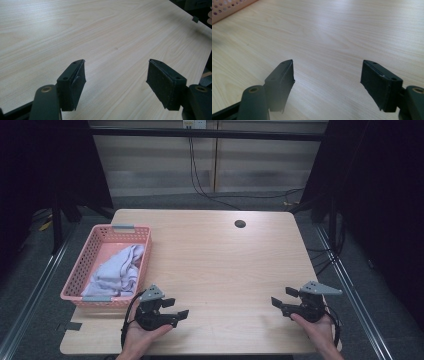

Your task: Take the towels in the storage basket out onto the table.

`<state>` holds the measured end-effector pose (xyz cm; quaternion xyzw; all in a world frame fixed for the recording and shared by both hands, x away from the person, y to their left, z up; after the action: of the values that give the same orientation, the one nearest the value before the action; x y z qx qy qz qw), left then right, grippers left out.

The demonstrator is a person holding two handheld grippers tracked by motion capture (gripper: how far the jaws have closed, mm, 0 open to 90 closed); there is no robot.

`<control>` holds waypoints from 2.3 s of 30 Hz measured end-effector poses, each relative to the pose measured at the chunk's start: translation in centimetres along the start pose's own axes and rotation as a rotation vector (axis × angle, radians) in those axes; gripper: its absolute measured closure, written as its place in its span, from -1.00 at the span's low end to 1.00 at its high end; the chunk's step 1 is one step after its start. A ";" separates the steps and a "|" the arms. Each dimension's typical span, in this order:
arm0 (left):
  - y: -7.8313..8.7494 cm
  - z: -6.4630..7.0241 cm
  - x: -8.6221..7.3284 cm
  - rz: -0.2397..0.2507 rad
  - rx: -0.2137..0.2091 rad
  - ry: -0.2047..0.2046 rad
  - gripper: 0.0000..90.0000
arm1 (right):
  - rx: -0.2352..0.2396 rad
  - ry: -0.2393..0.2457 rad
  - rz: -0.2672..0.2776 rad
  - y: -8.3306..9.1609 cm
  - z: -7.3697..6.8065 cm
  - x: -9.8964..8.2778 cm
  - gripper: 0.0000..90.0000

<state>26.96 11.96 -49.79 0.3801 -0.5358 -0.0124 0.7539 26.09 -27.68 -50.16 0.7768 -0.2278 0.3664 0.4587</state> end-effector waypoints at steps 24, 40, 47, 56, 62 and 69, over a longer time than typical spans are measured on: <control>5.4 -2.6 2.6 0.113 0.096 0.004 -0.41 | 0.003 0.056 -0.036 -0.1 -0.5 -0.4 -0.50; 11.3 -8.7 4.9 0.070 0.244 0.011 -0.42 | 0.010 0.045 -0.029 0.2 -0.4 -0.5 -0.52; 11.7 -11.5 4.2 -0.003 0.263 0.054 -0.46 | 0.012 0.048 -0.032 0.2 -0.4 -0.5 -0.53; 11.9 -15.7 3.2 -0.103 0.301 0.114 -0.53 | 0.017 0.063 -0.034 0.2 -0.6 -0.5 -0.53; 11.3 -17.3 1.6 -0.184 0.305 0.146 -0.57 | 0.018 0.070 -0.039 -0.2 -0.8 -0.4 -0.54; 11.3 -19.0 1.5 -0.220 0.337 0.161 -0.62 | 0.025 0.073 -0.050 -0.3 -0.9 -0.4 -0.56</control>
<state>38.73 29.98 -44.62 0.5565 -0.4239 0.0254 0.7141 25.69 -26.73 -50.39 0.7741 -0.1868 0.3856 0.4659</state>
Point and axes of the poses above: each handheld gripper's, and its own axes: y roughly backward along the jaws, x roughly out of its top, z roughly to its right, the point moved 5 cm from there along -y, roughly forward along the jaws, and after that the axes turned 11 degrees about -y, right-handed, at the moved point
